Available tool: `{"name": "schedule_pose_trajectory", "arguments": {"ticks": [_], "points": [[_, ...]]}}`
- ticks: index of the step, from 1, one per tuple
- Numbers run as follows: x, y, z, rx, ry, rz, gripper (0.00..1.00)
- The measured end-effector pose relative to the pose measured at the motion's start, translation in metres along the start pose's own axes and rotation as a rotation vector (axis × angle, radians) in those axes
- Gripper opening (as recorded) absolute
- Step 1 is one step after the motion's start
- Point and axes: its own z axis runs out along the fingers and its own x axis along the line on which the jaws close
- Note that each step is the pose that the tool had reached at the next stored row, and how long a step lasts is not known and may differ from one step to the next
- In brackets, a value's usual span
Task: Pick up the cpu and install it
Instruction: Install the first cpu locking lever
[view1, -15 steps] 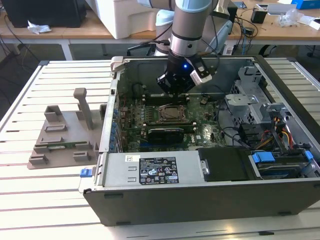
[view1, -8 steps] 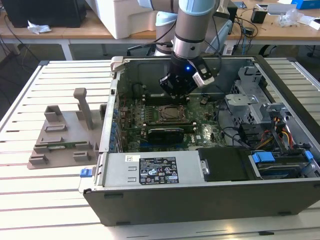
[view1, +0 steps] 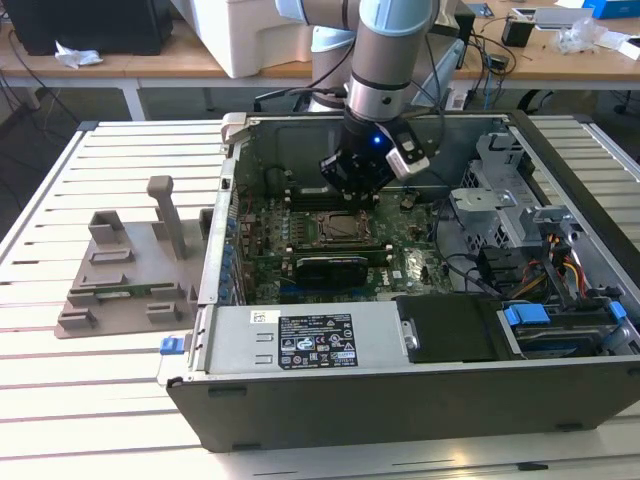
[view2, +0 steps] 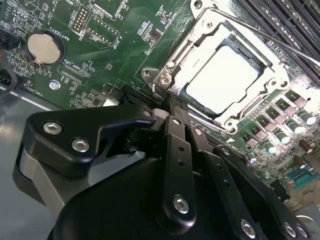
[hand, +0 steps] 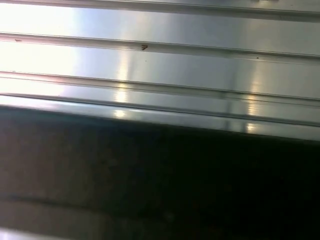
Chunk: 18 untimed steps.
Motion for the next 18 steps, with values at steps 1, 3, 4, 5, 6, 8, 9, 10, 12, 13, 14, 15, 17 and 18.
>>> {"name": "schedule_pose_trajectory", "arguments": {"ticks": [1, 3, 4, 5, 6, 8, 9, 10, 12, 13, 14, 15, 17, 18], "points": [[-0.0002, 0.0001, 0.0007, -0.0019, -0.0007, 0.000, 0.11], [-0.0007, -0.0001, 0.0014, -0.0007, 0.0003, 0.001, 0.11], [-0.0010, 0.0002, 0.0019, 0.0003, 0.0007, 0.001, 0.11], [-0.0011, 0.0004, 0.0014, -0.0003, 0.0002, 0.001, 0.11], [-0.0011, 0.0007, -0.0006, -0.0015, -0.0010, 0.001, 0.11], [-0.0002, 0.0006, -0.0095, -0.0003, 0.0004, 0.001, 0.11], [0.0000, 0.0007, -0.0128, -0.0005, 0.0002, 0.001, 0.11], [0.0002, 0.0003, -0.0155, -0.0007, 0.0000, 0.001, 0.11], [0.0007, -0.0033, -0.0161, -0.0004, 0.0002, 0.001, 0.11], [0.0009, -0.0058, -0.0162, 0.0000, 0.0003, 0.001, 0.11], [0.0014, -0.0103, -0.0162, -0.0001, 0.0003, 0.001, 0.11], [0.0019, -0.0145, -0.0163, -0.0001, 0.0003, 0.001, 0.11], [0.0027, -0.0231, -0.0164, 0.0001, 0.0003, 0.001, 0.11], [0.0032, -0.0279, -0.0164, -0.0001, 0.0003, 0.001, 0.11]]}}
